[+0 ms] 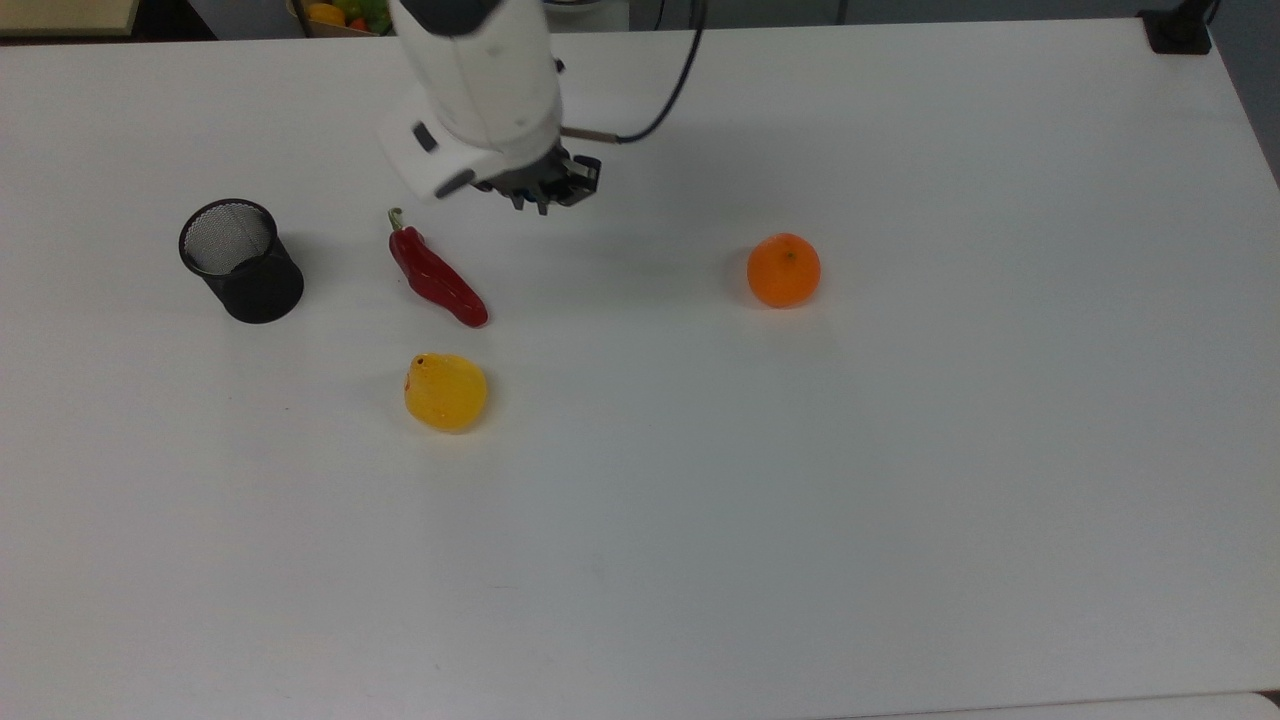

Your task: Take marker pen

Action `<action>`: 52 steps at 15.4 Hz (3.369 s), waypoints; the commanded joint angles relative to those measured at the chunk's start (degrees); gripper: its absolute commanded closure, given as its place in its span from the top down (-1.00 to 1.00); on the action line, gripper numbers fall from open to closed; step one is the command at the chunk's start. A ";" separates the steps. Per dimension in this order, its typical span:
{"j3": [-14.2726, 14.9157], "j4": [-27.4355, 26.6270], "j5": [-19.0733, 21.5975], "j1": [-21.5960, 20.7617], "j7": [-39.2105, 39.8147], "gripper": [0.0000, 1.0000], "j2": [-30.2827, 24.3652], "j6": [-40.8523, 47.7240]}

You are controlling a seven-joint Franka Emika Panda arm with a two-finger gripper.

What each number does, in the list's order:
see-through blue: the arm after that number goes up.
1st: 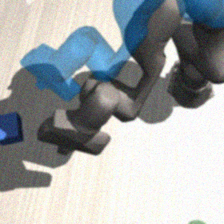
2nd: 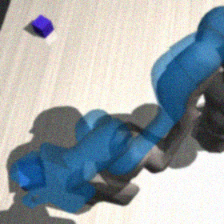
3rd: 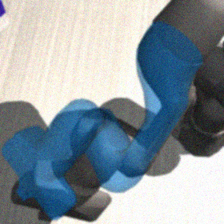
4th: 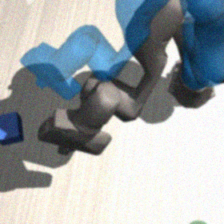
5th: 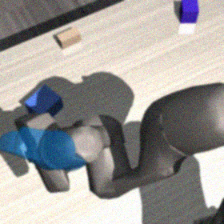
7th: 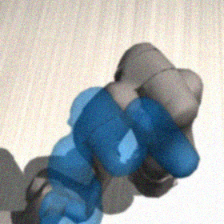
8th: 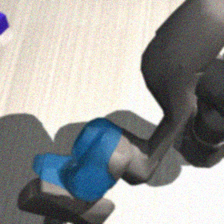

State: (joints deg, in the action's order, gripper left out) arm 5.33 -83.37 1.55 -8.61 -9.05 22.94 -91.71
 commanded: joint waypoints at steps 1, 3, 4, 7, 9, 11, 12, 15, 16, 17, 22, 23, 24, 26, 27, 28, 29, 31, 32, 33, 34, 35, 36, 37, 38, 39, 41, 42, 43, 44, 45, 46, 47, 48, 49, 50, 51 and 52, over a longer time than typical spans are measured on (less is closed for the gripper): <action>0.82 -0.74 -2.86 -3.34 1.32 -0.96 3.16 1.10; 0.82 -2.40 -3.91 -4.83 1.14 -0.93 3.52 0.49; 0.82 -3.11 -4.44 -5.36 0.97 -0.93 4.13 0.40; 0.91 -3.20 -4.62 -6.51 0.79 -0.88 5.88 0.31; 0.82 -3.20 -4.97 -6.68 0.79 -0.86 6.76 0.22; 0.82 -3.38 -4.98 -6.77 0.70 -0.82 6.94 -1.35; 0.82 -3.81 -4.98 -6.77 0.70 -0.73 6.94 -1.88; 0.82 -3.99 -5.06 -6.68 0.70 -0.32 7.03 -2.77; 0.82 -3.99 -5.24 -6.68 0.70 -0.27 7.12 -2.77; 0.82 -3.99 -5.33 -6.77 0.70 -0.22 7.12 -2.77; 0.91 -3.99 -5.41 -6.77 0.00 0.06 7.82 -3.30; 0.91 -3.91 -5.42 -6.77 0.00 0.26 7.56 -3.12; 0.91 -3.82 -5.42 -6.69 0.08 0.45 7.30 -3.03; 0.91 -3.82 -5.42 -6.07 0.87 1.00 5.81 -2.60; 0.91 -3.91 -5.33 -5.72 1.40 1.00 4.67 -2.51; 0.91 -3.91 -5.07 -4.93 2.62 1.00 3.53 -2.42; 0.82 -3.99 -4.37 -4.06 3.59 1.00 2.21 -2.42; 0.82 -3.99 -2.44 -1.86 4.30 1.00 -0.25 -2.51; 0.82 -3.99 -0.43 -0.63 4.39 1.00 -1.57 -2.59; 0.82 -3.99 1.51 0.77 5.17 1.00 -2.89 -2.68; 0.82 -3.99 2.49 1.92 6.31 1.00 -4.20 -2.68; 0.82 -3.99 3.02 2.80 6.85 1.00 -5.78 -2.59; 0.82 -3.99 3.20 3.94 6.94 1.00 -7.28 -2.51; 0.82 -4.17 3.37 4.99 7.29 1.00 -8.77 -2.33; 0.82 -4.43 3.46 5.87 8.34 1.00 -10.18 -1.20; 0.82 -4.52 3.46 6.67 10.09 1.00 -11.41 0.47; 1.08 -4.43 3.46 8.25 11.86 1.00 -14.31 3.55; 1.34 -4.43 3.37 8.95 12.12 1.00 -15.54 3.91; 1.43 -4.35 3.46 9.92 11.95 1.00 -16.51 3.82; 1.43 -4.00 3.46 10.71 10.82 1.00 -16.61 4.00; 1.52 -3.91 3.37 10.80 9.42 1.00 -16.70 4.00; 1.52 -3.82 3.37 10.89 7.75 1.00 -16.70 3.91; 1.52 -3.82 3.29 10.89 7.04 1.00 -16.70 3.82; 1.52 -3.82 3.29 10.89 7.03 1.00 -16.70 3.65; 1.43 -3.82 3.37 10.89 6.94 1.00 -16.70 3.47; 1.52 -3.82 3.37 11.07 6.85 1.00 -16.70 3.38; 1.52 -3.82 3.37 11.07 6.94 1.00 -16.70 3.56; 1.43 -3.82 3.37 11.07 6.85 1.00 -16.70 3.65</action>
